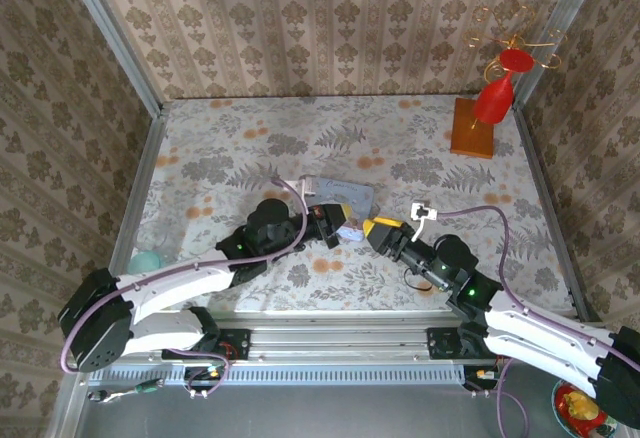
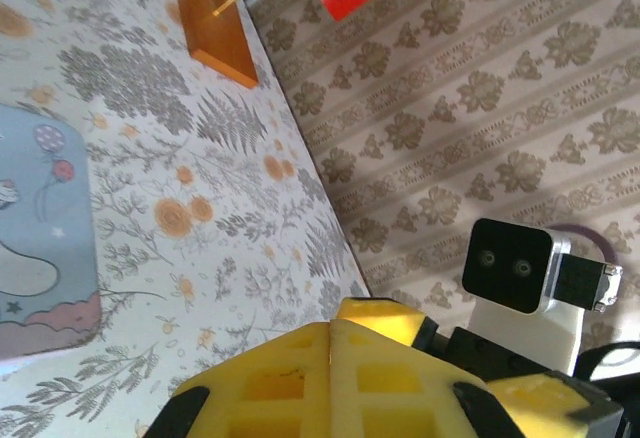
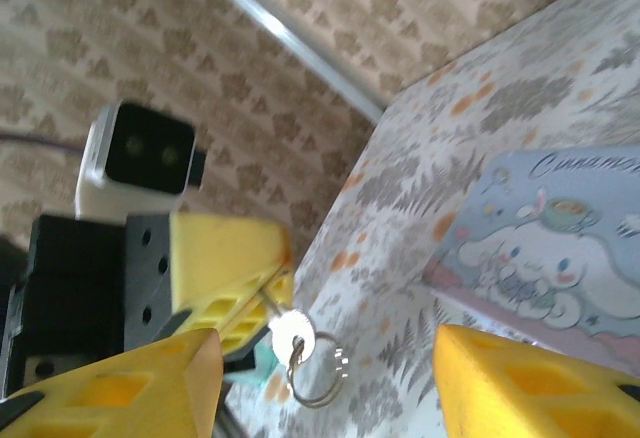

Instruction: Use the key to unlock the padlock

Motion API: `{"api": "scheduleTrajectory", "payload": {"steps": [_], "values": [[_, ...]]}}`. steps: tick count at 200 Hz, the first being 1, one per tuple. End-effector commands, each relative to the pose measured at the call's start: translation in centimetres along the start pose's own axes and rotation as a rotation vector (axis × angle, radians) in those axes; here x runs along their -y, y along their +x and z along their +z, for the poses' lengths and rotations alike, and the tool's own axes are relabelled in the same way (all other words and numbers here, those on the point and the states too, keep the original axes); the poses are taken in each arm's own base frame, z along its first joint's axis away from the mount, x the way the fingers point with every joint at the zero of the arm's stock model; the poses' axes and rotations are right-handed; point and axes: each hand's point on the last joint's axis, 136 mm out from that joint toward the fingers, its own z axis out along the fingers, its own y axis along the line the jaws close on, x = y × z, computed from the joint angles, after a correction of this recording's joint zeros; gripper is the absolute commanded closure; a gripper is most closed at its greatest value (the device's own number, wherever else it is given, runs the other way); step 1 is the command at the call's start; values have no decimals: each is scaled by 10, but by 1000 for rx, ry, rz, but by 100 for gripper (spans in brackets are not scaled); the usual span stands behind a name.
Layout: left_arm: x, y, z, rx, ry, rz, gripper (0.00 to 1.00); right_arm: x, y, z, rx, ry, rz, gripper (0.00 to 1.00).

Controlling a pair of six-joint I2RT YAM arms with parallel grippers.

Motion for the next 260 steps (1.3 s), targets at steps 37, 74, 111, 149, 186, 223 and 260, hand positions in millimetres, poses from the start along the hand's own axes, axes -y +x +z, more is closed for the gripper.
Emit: {"api": "scheduleTrajectory", "payload": {"steps": [37, 74, 111, 149, 186, 223, 260], "values": [[26, -1, 2, -82, 105, 47, 100, -26, 18, 9, -124, -154, 9, 56], [25, -2, 0, -91, 116, 50, 100, -25, 13, 4, -106, -140, -11, 63], [21, -1, -1, -111, 114, 58, 100, -24, 6, -1, -84, -132, -14, 53], [30, -1, 3, -136, 145, 64, 100, -31, 6, 1, -96, -160, -11, 61], [34, 1, 5, -155, 164, 70, 100, -43, 3, 0, -104, -207, -23, 69], [36, 2, 5, -163, 171, 82, 100, -40, 5, -1, -104, -202, -21, 78], [38, 3, 4, -173, 180, 89, 100, -39, 4, -2, -96, -196, -20, 80]]}}
